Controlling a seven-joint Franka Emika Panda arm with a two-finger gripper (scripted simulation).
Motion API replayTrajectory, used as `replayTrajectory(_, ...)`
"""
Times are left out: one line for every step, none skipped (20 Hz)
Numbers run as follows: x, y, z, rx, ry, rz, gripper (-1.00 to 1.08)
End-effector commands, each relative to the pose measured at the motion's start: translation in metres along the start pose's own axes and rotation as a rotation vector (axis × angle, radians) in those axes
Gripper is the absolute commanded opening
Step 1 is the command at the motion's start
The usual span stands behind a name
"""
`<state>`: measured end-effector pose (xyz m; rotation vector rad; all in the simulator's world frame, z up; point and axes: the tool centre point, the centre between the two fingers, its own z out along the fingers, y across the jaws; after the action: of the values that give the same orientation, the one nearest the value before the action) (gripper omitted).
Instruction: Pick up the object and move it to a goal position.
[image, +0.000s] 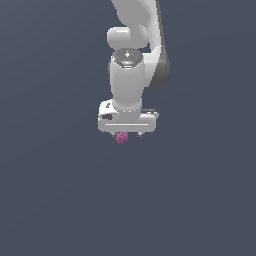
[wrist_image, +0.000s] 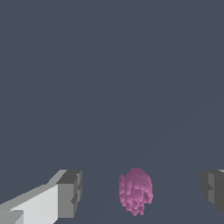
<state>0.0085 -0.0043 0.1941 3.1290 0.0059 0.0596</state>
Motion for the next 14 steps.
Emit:
replayTrajectory(0.000, 0.000, 0.000, 0.000, 0.000, 0.000, 1.00)
replayTrajectory(0.000, 0.000, 0.000, 0.000, 0.001, 0.001, 1.00)
replayTrajectory(0.000, 0.001, -0.001, 0.001, 0.002, 0.002, 1.00)
replayTrajectory(0.001, 0.002, -0.002, 0.002, 0.005, 0.005, 1.00)
replayTrajectory(0.001, 0.004, -0.004, 0.003, 0.009, 0.009, 1.00)
replayTrajectory(0.002, 0.007, -0.006, 0.005, 0.014, 0.014, 1.00)
replayTrajectory(0.003, 0.010, -0.009, 0.007, 0.020, 0.020, 1.00)
replayTrajectory(0.004, 0.012, -0.011, 0.008, 0.025, 0.025, 1.00)
replayTrajectory(0.005, 0.015, -0.013, 0.010, 0.030, 0.029, 1.00)
replayTrajectory(0.005, 0.016, -0.014, 0.011, 0.033, 0.032, 1.00)
replayTrajectory(0.005, 0.017, -0.015, 0.011, 0.035, 0.034, 1.00)
replayTrajectory(0.005, 0.017, -0.015, 0.011, 0.035, 0.034, 1.00)
replayTrajectory(0.005, 0.017, -0.015, 0.011, 0.035, 0.034, 1.00)
replayTrajectory(0.005, 0.017, -0.014, 0.011, 0.034, 0.033, 1.00)
